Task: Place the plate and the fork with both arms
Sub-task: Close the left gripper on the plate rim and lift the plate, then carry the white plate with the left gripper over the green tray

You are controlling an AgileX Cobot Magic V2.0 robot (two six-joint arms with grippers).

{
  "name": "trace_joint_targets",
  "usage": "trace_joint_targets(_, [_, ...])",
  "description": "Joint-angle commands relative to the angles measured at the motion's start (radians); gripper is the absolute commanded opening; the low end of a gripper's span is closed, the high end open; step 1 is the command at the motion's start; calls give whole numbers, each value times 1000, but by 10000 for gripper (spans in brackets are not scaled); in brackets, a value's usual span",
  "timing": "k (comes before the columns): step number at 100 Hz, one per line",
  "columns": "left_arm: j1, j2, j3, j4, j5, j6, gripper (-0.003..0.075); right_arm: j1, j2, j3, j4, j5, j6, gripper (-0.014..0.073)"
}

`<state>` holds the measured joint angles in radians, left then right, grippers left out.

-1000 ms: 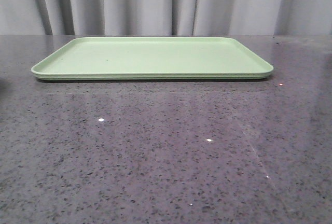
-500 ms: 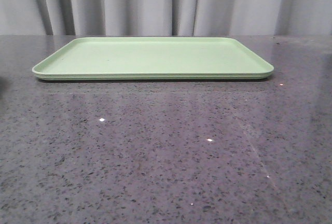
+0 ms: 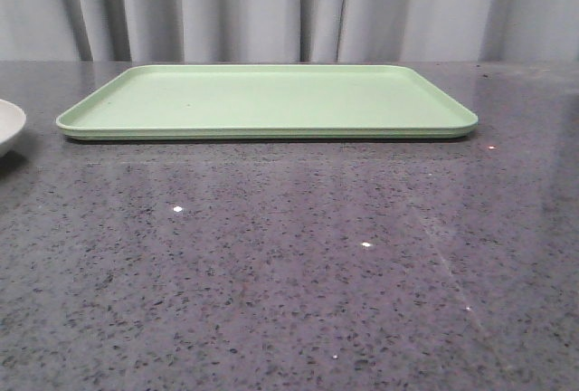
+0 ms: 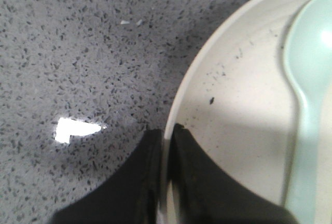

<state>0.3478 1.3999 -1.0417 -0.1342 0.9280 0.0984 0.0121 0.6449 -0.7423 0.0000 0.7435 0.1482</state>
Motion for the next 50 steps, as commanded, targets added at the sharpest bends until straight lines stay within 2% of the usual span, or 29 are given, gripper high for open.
trace_joint_targets(1, [-3,-60,-56,-4,9,14,-20,-5,5,-34,-8,-72,-4,469])
trace_joint_targets(30, [-3,-92,-177,-160,80,88,-20,-5,5,-34,-8,-68,-4,469])
trace_joint_targets(50, [-49,-87,-216,-248,63,90,-20,-5,5,-34,-8,-67,-4,469])
